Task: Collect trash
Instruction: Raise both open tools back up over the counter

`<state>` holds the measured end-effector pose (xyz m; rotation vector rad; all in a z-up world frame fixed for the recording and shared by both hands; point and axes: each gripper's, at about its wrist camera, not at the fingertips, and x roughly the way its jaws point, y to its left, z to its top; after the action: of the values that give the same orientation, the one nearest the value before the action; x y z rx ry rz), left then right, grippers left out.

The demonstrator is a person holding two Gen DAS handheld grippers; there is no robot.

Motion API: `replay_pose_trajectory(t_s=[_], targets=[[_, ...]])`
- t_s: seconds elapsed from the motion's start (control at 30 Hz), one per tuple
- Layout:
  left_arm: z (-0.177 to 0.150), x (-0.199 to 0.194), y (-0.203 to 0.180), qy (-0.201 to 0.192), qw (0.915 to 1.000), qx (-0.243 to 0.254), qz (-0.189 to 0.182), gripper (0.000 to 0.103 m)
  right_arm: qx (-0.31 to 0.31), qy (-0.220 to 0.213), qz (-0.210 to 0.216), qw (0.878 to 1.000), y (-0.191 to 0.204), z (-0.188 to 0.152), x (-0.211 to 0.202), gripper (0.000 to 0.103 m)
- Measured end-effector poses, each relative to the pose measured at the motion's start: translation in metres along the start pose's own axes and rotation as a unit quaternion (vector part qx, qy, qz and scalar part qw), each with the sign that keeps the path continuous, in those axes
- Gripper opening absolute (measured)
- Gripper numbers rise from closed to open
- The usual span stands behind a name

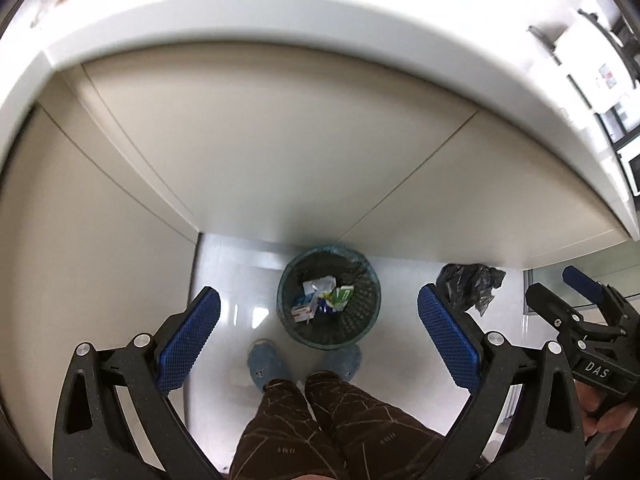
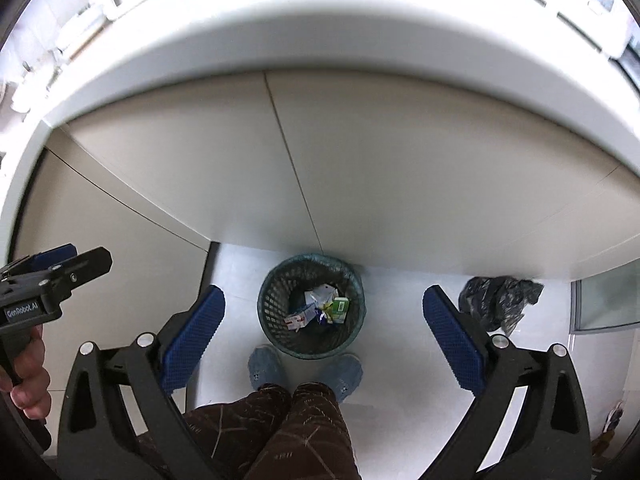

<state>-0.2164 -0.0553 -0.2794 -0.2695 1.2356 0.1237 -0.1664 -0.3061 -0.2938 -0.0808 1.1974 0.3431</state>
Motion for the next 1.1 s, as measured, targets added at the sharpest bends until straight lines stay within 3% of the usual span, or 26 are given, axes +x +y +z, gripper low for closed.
replay_pose_trajectory(t_s=[0.2,0.43,0.77,1.1], targets=[[0.026,-0.06,-0.029,-0.029,0.9995,0.004,-0.008,0.097,-0.018,-0.053,0.002,0.998,-0.013,0.029,-0.072,0.095],[0.058,-0.11,-0.057,-0.065,0.9978,0.014,-0.005,0.097,-0.022,-0.1,-0.003,0.995,-0.037,0.067,-0.126,0.095],[0.109,-0.144,-0.085,-0.1,0.9948,0.016,0.005,0.097,-0.032,-0.14,-0.011,0.99,-0.057,0.116,-0.165,0.095],[0.181,-0.151,-0.099,-0.126,0.9912,0.034,0.02,0.097,-0.002,-0.148,-0.018,0.989,-0.07,0.164,-0.169,0.095]])
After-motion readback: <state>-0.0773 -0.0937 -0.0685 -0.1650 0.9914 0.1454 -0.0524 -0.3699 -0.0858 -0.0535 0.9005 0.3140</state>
